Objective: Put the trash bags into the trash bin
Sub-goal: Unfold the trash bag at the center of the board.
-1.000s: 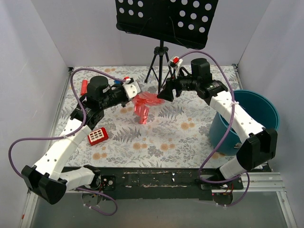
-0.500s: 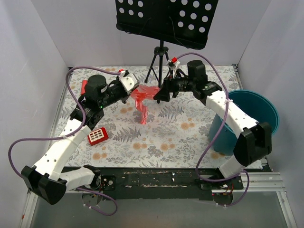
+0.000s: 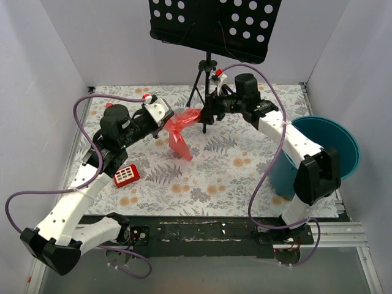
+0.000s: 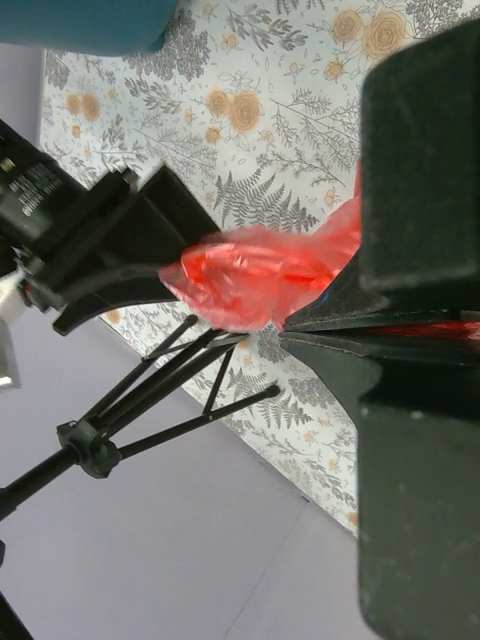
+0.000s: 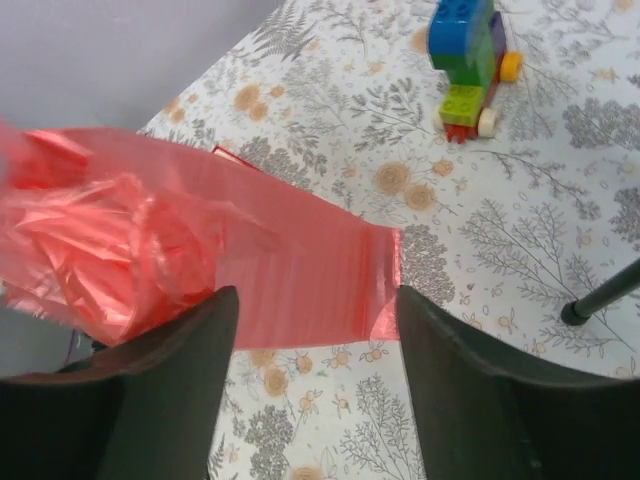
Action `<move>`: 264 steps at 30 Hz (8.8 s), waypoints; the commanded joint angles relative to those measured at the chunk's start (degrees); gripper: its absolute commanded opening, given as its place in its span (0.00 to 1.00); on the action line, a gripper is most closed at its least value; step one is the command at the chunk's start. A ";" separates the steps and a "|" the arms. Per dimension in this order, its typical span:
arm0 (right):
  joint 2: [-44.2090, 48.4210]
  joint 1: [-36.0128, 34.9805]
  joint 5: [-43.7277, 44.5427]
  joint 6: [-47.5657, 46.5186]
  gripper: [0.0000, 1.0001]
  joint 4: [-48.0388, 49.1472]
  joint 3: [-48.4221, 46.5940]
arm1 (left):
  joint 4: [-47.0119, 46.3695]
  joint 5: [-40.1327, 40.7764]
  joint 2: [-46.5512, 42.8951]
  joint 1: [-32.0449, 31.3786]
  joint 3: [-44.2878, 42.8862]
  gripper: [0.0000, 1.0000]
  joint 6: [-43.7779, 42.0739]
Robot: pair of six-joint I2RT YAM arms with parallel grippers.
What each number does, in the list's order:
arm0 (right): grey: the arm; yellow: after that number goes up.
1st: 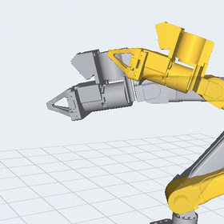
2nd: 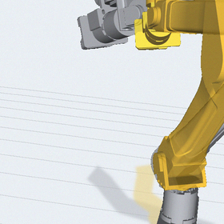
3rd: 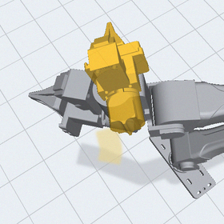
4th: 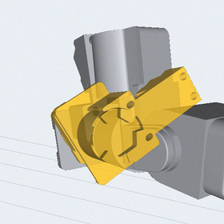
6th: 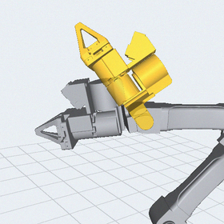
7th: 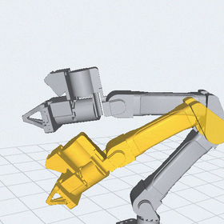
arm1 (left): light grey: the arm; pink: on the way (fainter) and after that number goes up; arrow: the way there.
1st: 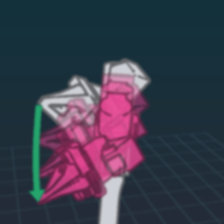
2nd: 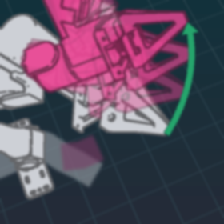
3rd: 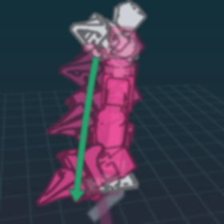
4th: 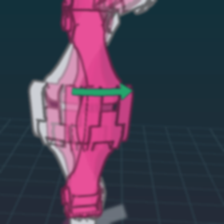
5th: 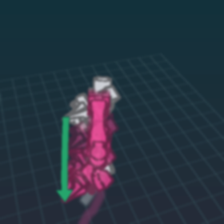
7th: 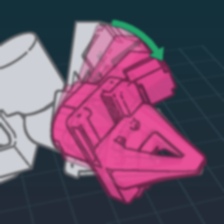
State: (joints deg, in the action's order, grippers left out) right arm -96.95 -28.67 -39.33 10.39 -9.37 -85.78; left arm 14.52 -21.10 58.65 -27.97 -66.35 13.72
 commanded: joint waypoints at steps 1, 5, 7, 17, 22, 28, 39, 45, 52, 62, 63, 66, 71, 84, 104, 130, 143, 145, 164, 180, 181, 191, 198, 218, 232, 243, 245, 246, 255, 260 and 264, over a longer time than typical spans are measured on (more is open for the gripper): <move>5.88 0.36 -10.38 0.42 0.82 1.45 0.26 | -1.07 3.96 -0.91 -0.25 1.48 0.00 0.09; 8.17 0.45 -17.34 2.26 0.86 3.21 2.81 | -2.66 3.88 -0.91 -0.16 2.18 0.00 0.26; 8.09 0.63 -19.46 2.35 0.86 3.13 2.72 | -3.10 3.61 -0.82 -0.25 2.45 0.00 0.43; 5.45 3.17 -19.55 6.39 0.88 5.93 0.00 | -3.10 4.40 -1.00 -0.33 2.19 0.00 -0.09; 4.66 2.83 -19.83 6.57 0.88 5.76 -0.89 | -3.36 4.49 -0.91 -0.33 1.84 0.00 0.26; 2.21 2.30 -14.81 6.74 0.87 5.94 -0.17 | -3.63 3.70 -0.38 -0.33 0.61 0.00 0.70; -2.72 -3.41 -8.94 1.76 0.05 4.19 -5.09 | -0.40 2.65 0.14 -0.33 0.52 0.00 0.27; -0.88 -4.03 5.56 -14.86 0.01 -6.45 -12.39 | 12.45 0.37 -3.01 -0.16 -2.73 0.71 -1.14; 2.81 -8.86 14.98 -25.50 0.01 -9.79 -12.66 | 16.68 -2.27 2.95 -0.16 -12.13 0.72 0.34; 3.78 -12.20 25.00 -25.08 0.01 -9.80 -13.71 | 11.94 -3.61 9.64 -0.95 -12.15 0.65 6.41; 3.96 -12.20 25.35 -24.81 0.01 -9.62 -13.63 | 11.32 -1.94 9.64 -0.95 -11.36 0.64 6.67; 4.48 -12.20 25.88 -23.58 0.01 -9.09 -13.36 | 9.04 1.32 8.50 -0.95 -8.54 0.66 6.76; 4.66 -12.20 26.24 -22.61 0.01 -9.09 -13.80 | 6.05 2.03 8.23 -0.95 -4.24 0.67 7.55; 6.33 -12.47 24.30 -21.56 0.01 -9.35 -11.70 | -6.52 5.99 12.98 -1.04 -0.54 0.40 12.74; 5.63 -10.19 33.09 -11.63 0.01 -7.60 -4.67 | -4.96 6.52 12.89 -0.95 -2.11 0.00 8.34; 6.50 -3.94 33.62 -9.59 0.01 -3.91 -0.89 | -0.64 18.90 7.71 0.37 -1.95 0.00 5.53; 12.40 -3.15 13.36 -11.37 0.01 -1.28 0.10 | 0.50 12.06 8.14 0.72 0.86 0.00 5.19; 11.96 -3.15 9.12 -8.92 0.01 -0.57 -3.15 | 1.38 9.78 8.14 0.72 2.18 0.00 3.08; 7.38 -4.47 14.90 1.91 0.01 -3.03 -13.98 | -3.19 3.97 1.99 -0.07 1.31 0.48 6.15; 7.12 -6.75 18.40 1.22 0.01 -2.67 -14.24 | -7.76 6.87 12.19 -1.57 -1.50 0.00 3.86; 7.21 -6.75 19.81 0.51 0.01 -3.20 -13.89 | -7.58 5.82 11.49 -1.48 -1.77 0.00 4.21; 8.88 -5.09 21.06 -2.92 0.58 -2.50 -9.85 | -3.36 1.33 6.92 -0.51 -3.88 0.00 11.24; 12.30 -2.10 10.09 0.49 0.65 -1.10 -5.20 | -4.59 1.24 6.47 -0.25 -3.79 0.00 11.07; 4.49 -1.48 -6.37 7.53 0.37 10.67 -5.10 | -4.86 0.54 7.79 -0.33 -6.69 0.00 11.25; 10.90 3.70 8.30 2.71 0.01 1.11 0.34 | -4.51 13.63 3.75 0.02 1.39 0.00 7.29; 17.13 6.08 23.05 -4.59 0.01 -8.46 5.96 | -3.89 16.80 0.94 1.25 5.08 0.00 5.71; 19.07 6.43 25.44 -5.12 0.01 -9.87 8.34 | -3.19 16.45 0.06 1.34 6.14 0.00 6.23; 20.03 6.43 25.62 -5.47 0.01 -10.58 9.65 | -2.84 16.01 -0.20 1.34 6.49 0.00 6.58; 24.88 5.90 -1.27 -14.44 0.50 -3.30 14.15 | -1.43 5.99 -1.79 0.99 7.55 0.00 6.68; 20.84 5.46 -6.53 -15.40 0.60 1.61 10.63 | -1.69 4.75 -1.35 0.98 7.46 0.00 7.11; 17.59 2.66 -11.11 -17.94 0.64 3.57 7.48 | -1.43 4.67 -0.91 0.98 6.23 0.00 7.20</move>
State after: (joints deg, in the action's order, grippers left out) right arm -76.71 -23.55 -42.87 -3.57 -11.40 -72.99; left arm 12.47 -15.25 58.61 -27.09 -59.33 21.19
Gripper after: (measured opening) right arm 0.626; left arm 0.009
